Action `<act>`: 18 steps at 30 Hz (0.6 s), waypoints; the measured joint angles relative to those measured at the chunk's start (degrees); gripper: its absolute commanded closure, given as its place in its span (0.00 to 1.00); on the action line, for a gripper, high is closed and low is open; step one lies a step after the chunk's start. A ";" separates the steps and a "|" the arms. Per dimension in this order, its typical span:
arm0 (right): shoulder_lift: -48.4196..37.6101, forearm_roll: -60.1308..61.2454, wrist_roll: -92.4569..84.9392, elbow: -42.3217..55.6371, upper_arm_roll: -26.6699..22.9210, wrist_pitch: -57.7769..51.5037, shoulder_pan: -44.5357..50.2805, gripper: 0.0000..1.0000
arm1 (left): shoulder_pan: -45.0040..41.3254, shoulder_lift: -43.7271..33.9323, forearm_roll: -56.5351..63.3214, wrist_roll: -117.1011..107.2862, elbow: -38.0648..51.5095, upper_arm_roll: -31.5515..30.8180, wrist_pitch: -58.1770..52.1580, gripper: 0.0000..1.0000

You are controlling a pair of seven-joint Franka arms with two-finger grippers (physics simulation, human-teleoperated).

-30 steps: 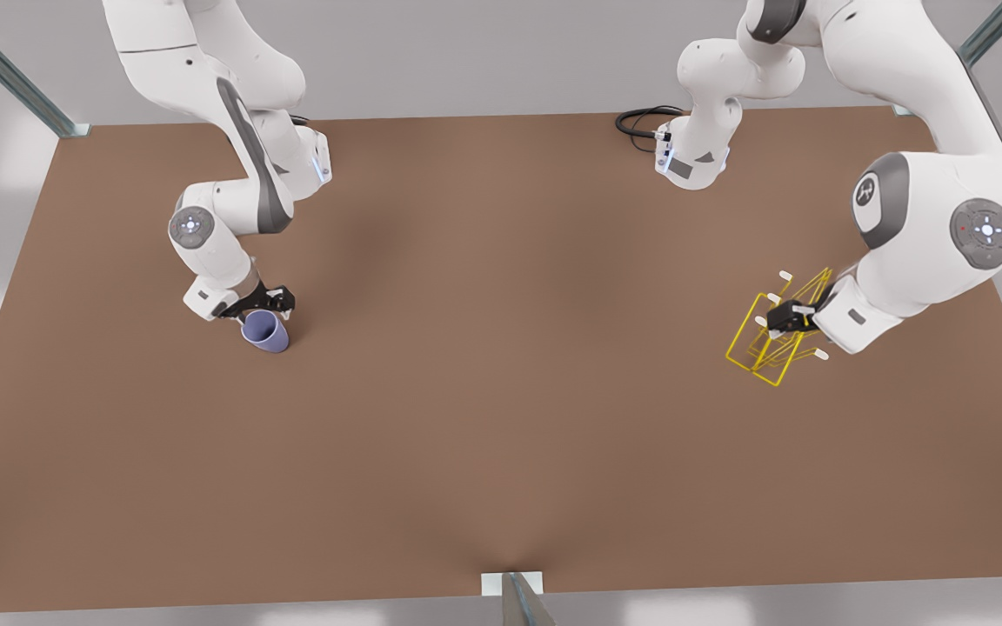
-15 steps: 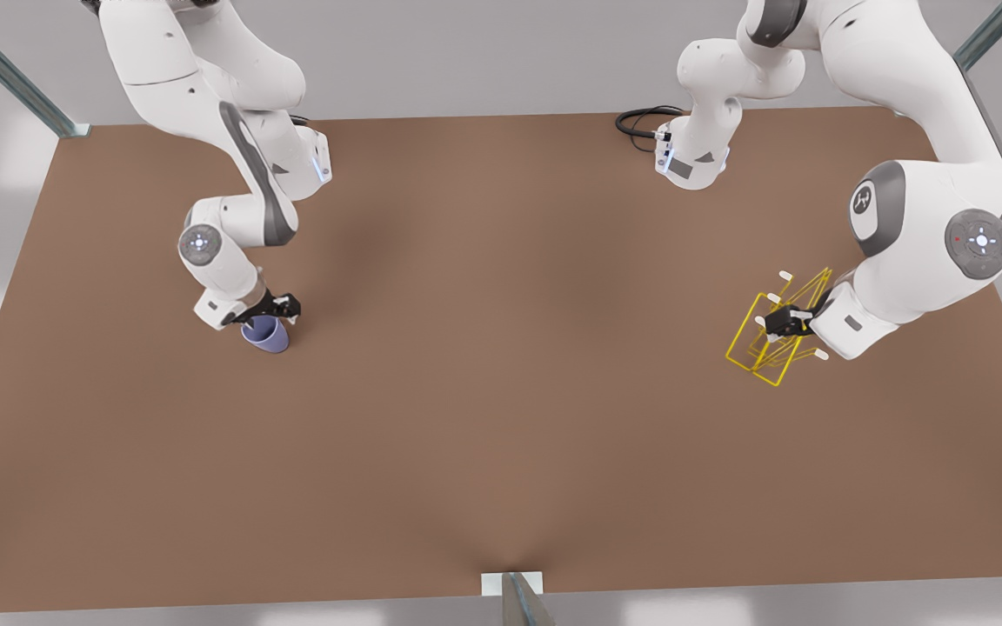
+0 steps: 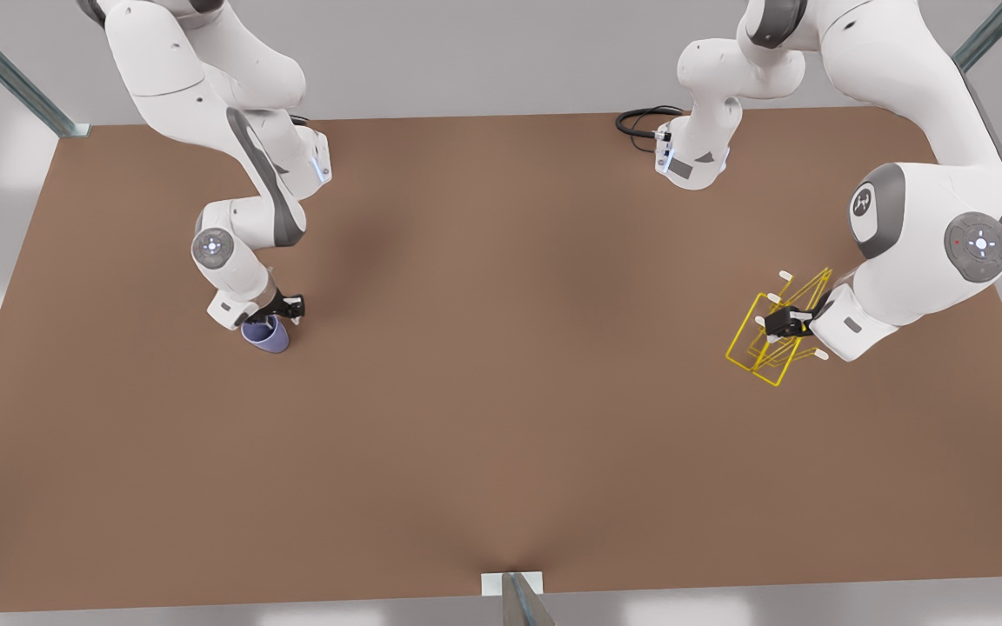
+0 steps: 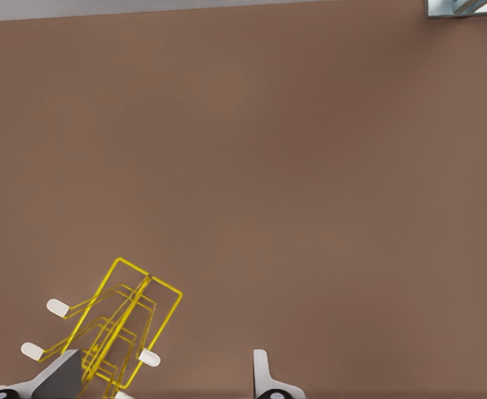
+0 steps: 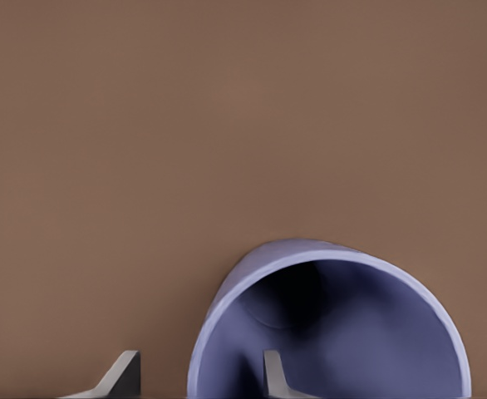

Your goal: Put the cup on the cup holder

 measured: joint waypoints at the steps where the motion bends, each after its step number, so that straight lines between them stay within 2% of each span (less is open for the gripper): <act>1: -0.07 0.00 -0.04 -0.01 0.04 -0.04 0.04 0.78 | 0.00 0.00 0.00 0.00 0.00 0.00 -0.01 0.00; 10: -1.88 0.17 -1.02 0.21 0.58 -0.84 -0.12 0.79 | 0.00 0.36 -0.02 0.01 0.05 0.00 -0.26 0.00; 14: -3.21 0.47 -1.48 2.60 3.17 -1.80 -1.14 0.79 | 0.00 0.36 -0.01 0.00 0.07 0.00 -0.35 0.00; 18: -1.52 1.47 -1.78 9.20 6.29 -2.86 0.88 0.79 | 0.00 0.39 0.11 -0.03 0.08 0.06 -0.36 0.00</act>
